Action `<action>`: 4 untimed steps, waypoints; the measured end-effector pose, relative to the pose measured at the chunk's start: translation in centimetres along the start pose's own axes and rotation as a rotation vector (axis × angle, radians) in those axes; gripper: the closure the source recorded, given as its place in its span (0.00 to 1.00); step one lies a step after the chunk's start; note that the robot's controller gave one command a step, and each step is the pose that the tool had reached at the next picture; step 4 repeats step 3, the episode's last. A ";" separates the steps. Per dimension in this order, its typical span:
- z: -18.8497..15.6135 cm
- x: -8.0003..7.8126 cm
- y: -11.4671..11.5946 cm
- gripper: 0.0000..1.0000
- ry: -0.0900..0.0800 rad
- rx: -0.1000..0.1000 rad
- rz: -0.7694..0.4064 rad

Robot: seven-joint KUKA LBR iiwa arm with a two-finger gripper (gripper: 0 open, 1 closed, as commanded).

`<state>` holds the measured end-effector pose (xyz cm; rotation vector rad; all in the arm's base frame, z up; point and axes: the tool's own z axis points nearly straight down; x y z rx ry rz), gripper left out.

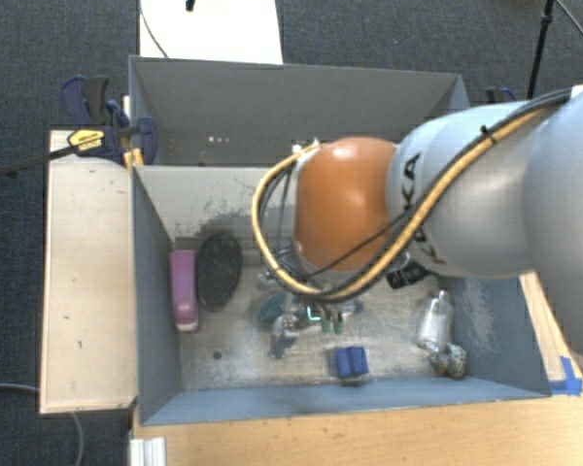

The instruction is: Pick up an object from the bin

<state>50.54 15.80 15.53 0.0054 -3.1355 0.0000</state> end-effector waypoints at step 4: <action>-11.1 -7.0 -3.6 1.00 -0.018 -0.001 -0.185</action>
Offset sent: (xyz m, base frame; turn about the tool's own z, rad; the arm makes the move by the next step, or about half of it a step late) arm 0.0328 -0.0493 -0.0826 -0.1811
